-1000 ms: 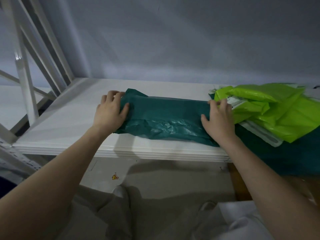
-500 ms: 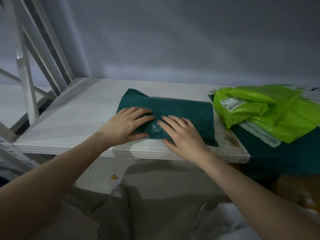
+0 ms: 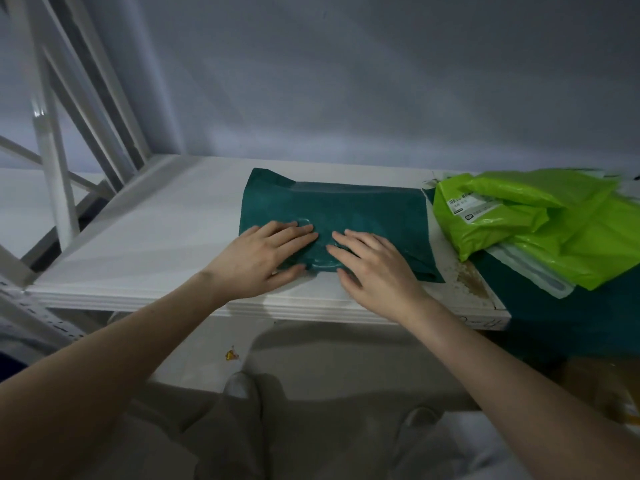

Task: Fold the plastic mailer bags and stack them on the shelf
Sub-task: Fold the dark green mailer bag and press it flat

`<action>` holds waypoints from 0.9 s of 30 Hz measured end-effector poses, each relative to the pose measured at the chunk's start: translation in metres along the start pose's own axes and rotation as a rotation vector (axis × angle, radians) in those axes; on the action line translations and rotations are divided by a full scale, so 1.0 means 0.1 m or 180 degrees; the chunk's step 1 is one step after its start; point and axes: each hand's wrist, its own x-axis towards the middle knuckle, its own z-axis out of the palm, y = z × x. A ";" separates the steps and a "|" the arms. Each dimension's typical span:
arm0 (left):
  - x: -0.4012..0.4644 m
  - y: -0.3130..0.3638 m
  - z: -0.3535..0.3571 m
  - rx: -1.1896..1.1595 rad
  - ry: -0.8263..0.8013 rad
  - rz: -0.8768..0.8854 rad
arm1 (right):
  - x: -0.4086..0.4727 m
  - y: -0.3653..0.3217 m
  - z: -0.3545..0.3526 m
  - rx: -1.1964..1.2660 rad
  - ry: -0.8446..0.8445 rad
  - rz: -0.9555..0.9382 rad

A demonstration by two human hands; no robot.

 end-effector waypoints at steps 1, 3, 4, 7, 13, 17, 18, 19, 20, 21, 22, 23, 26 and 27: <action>0.03 0.03 -0.04 -0.0095 0.0100 -0.0045 | 0.02 -0.03 -0.04 0.0052 0.0046 0.0030; 0.09 0.07 -0.11 -0.0325 0.0338 -0.0147 | 0.07 -0.08 -0.10 0.0165 0.0092 0.0081; 0.13 0.08 -0.14 -0.0510 0.0458 -0.0230 | 0.11 -0.08 -0.13 0.0273 0.0105 0.0131; 0.27 0.03 -0.21 -0.1141 0.0645 -0.0703 | 0.26 0.00 -0.20 0.0748 0.0152 0.0410; 0.62 -0.47 -0.17 -0.1493 0.0833 -0.2005 | 0.59 0.54 -0.15 0.1239 0.0344 0.1180; 0.87 -0.85 0.06 -0.1498 0.0319 -0.2654 | 0.83 1.01 0.03 0.1372 0.0002 0.1757; 0.92 -0.93 0.13 -0.1493 0.0101 -0.2908 | 0.87 1.11 0.06 0.1427 -0.0150 0.1889; 0.97 -1.00 0.19 -0.1471 -0.0131 -0.3132 | 0.92 1.21 0.10 0.1408 -0.0285 0.1984; 1.02 -1.06 0.25 -0.1444 -0.0339 -0.3301 | 0.96 1.29 0.12 0.1324 -0.0408 0.2036; 1.06 -1.11 0.29 -0.1418 -0.0478 -0.3407 | 0.99 1.36 0.15 0.1228 -0.0524 0.2064; 1.10 -1.14 0.33 -0.1418 -0.0539 -0.3471 | 1.02 1.42 0.19 0.1153 -0.0619 0.2069; 1.13 -1.16 0.35 -0.1440 -0.0536 -0.3514 | 1.04 1.44 0.22 0.1107 -0.0698 0.2060; 1.19 -1.21 0.43 -0.1401 -0.0531 -0.3522 | 1.10 1.47 0.31 0.1102 -0.0854 0.2007; 1.21 -1.24 0.45 -0.1272 -0.0583 -0.3469 | 1.11 1.46 0.34 0.1098 -0.0908 0.1986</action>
